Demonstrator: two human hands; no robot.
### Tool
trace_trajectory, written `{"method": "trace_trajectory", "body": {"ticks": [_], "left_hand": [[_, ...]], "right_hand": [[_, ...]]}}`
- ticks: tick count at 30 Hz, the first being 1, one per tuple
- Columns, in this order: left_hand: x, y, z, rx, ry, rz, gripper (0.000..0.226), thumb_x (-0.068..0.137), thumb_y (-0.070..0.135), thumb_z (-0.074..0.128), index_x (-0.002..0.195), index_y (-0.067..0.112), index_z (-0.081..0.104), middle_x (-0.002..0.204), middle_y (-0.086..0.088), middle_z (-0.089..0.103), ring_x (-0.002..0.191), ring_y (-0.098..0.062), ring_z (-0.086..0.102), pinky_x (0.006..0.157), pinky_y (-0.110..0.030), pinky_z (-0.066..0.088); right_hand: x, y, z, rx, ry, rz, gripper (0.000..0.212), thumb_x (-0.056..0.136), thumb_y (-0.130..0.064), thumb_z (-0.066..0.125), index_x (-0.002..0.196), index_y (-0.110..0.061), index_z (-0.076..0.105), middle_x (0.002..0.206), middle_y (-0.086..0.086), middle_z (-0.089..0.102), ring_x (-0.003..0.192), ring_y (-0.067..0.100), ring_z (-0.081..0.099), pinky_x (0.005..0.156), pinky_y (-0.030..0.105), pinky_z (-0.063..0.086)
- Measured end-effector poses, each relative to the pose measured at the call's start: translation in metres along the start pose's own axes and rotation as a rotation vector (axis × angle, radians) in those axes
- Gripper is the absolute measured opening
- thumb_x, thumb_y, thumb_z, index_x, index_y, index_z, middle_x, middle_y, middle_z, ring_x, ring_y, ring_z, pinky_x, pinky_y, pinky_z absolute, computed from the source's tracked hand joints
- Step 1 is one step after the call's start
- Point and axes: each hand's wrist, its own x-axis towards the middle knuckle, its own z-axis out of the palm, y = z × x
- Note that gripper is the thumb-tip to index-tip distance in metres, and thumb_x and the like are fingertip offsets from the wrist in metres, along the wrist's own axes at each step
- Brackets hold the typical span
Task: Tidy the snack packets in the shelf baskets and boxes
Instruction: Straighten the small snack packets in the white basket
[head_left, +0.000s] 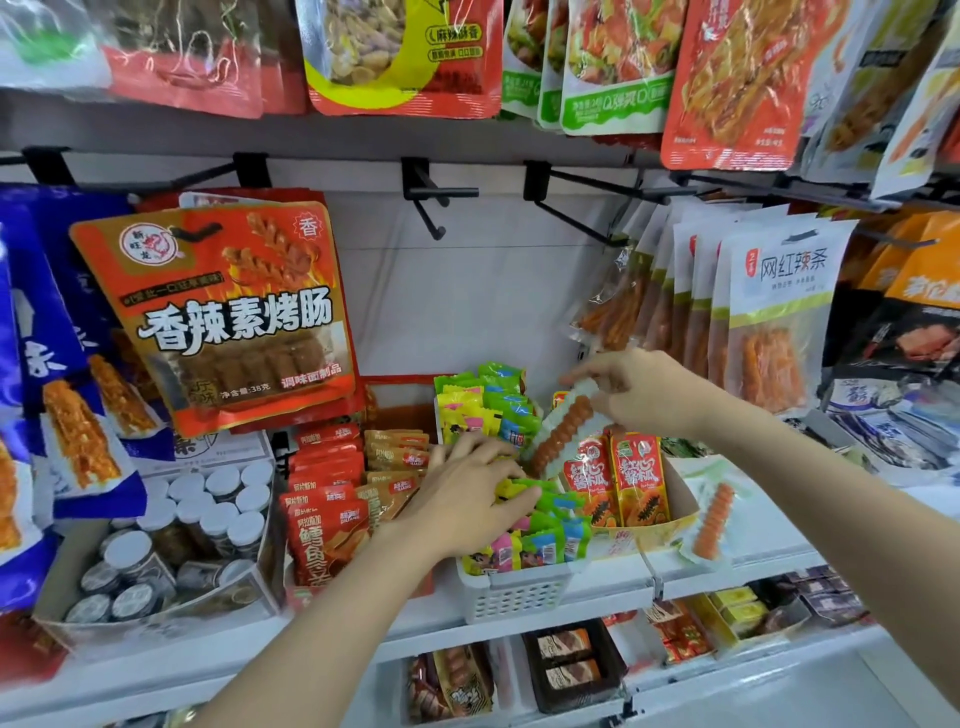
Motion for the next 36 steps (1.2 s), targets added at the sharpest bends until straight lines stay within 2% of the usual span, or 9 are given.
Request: {"method": "trace_trajectory", "body": {"ticks": [2, 5, 10, 14, 18, 22, 25, 33, 36], "left_hand": [[-0.001, 0.002, 0.0, 0.0, -0.002, -0.004, 0.052, 0.092, 0.066, 0.034, 0.125, 0.034, 0.06, 0.143, 0.017, 0.045, 0.136, -0.007, 0.019, 0.109, -0.04, 0.014], [-0.001, 0.003, -0.001, -0.008, -0.013, -0.019, 0.051, 0.093, 0.065, 0.035, 0.125, 0.033, 0.058, 0.139, 0.018, 0.048, 0.136, -0.008, 0.02, 0.11, -0.041, 0.015], [-0.002, 0.004, -0.004, -0.013, -0.035, -0.029, 0.052, 0.092, 0.065, 0.034, 0.124, 0.033, 0.059, 0.138, 0.017, 0.049, 0.137, -0.011, 0.021, 0.11, -0.043, 0.016], [-0.002, 0.004, -0.004, -0.012, -0.041, -0.033, 0.049, 0.093, 0.064, 0.037, 0.125, 0.034, 0.059, 0.139, 0.014, 0.05, 0.139, -0.011, 0.021, 0.111, -0.044, 0.015], [-0.003, 0.004, -0.007, -0.036, -0.057, -0.028, 0.046, 0.095, 0.06, 0.04, 0.129, 0.035, 0.058, 0.14, 0.015, 0.049, 0.141, -0.009, 0.02, 0.113, -0.042, 0.011], [-0.004, 0.005, -0.009, -0.042, -0.076, -0.025, 0.046, 0.096, 0.059, 0.039, 0.133, 0.037, 0.056, 0.139, 0.018, 0.049, 0.14, -0.007, 0.019, 0.113, -0.042, 0.011], [-0.004, 0.006, -0.009, -0.03, -0.065, -0.023, 0.045, 0.097, 0.059, 0.039, 0.133, 0.038, 0.056, 0.138, 0.019, 0.049, 0.138, -0.008, 0.021, 0.113, -0.04, 0.012], [-0.001, 0.004, -0.005, -0.013, -0.027, -0.021, 0.044, 0.095, 0.06, 0.04, 0.128, 0.039, 0.059, 0.139, 0.021, 0.049, 0.137, -0.009, 0.021, 0.11, -0.041, 0.016], [0.0, 0.003, -0.004, -0.003, -0.022, -0.024, 0.044, 0.094, 0.06, 0.04, 0.128, 0.038, 0.059, 0.138, 0.021, 0.048, 0.138, -0.009, 0.02, 0.111, -0.042, 0.016]], "right_hand": [[-0.007, 0.002, 0.002, -0.016, -0.061, -0.043, 0.041, 0.091, -0.012, 0.046, 0.113, -0.041, 0.065, 0.102, -0.02, 0.067, 0.051, 0.003, 0.063, 0.055, 0.009, 0.048], [-0.015, 0.002, -0.001, -0.001, -0.151, -0.014, 0.04, 0.081, -0.015, 0.054, 0.11, -0.04, 0.069, 0.069, -0.01, 0.069, 0.055, 0.002, 0.063, 0.057, 0.011, 0.047], [-0.015, -0.001, 0.001, -0.262, -0.106, -0.149, 0.05, 0.081, -0.007, 0.065, 0.126, -0.028, 0.064, 0.106, -0.002, 0.07, 0.085, 0.007, 0.059, 0.076, 0.017, 0.043], [-0.007, 0.0, -0.011, -0.294, 0.021, -0.304, 0.028, 0.089, -0.021, 0.068, 0.117, -0.024, 0.072, 0.104, 0.002, 0.058, 0.097, 0.016, 0.057, 0.087, 0.026, 0.044], [-0.001, -0.005, -0.025, -0.298, 0.19, -0.403, 0.023, 0.09, -0.025, 0.067, 0.106, -0.012, 0.076, 0.111, 0.01, 0.071, 0.101, 0.024, 0.067, 0.094, 0.038, 0.05], [0.002, -0.007, -0.024, -0.221, 0.374, -0.275, 0.025, 0.088, -0.028, 0.069, 0.103, -0.009, 0.076, 0.089, 0.009, 0.075, 0.082, 0.027, 0.07, 0.082, 0.035, 0.055], [0.007, -0.011, -0.005, -0.25, 0.316, -0.164, 0.027, 0.09, -0.034, 0.066, 0.093, -0.01, 0.077, 0.067, 0.001, 0.067, 0.069, 0.029, 0.063, 0.075, 0.037, 0.054], [0.039, -0.025, 0.067, -0.229, 0.081, 0.192, 0.036, 0.088, -0.04, 0.068, 0.109, -0.011, 0.068, 0.108, 0.016, 0.066, 0.099, 0.034, 0.064, 0.084, 0.037, 0.054], [0.041, -0.023, 0.078, -0.276, -0.056, 0.174, 0.032, 0.092, -0.037, 0.064, 0.103, -0.008, 0.066, 0.108, 0.017, 0.063, 0.103, 0.034, 0.061, 0.08, 0.038, 0.05]]}}
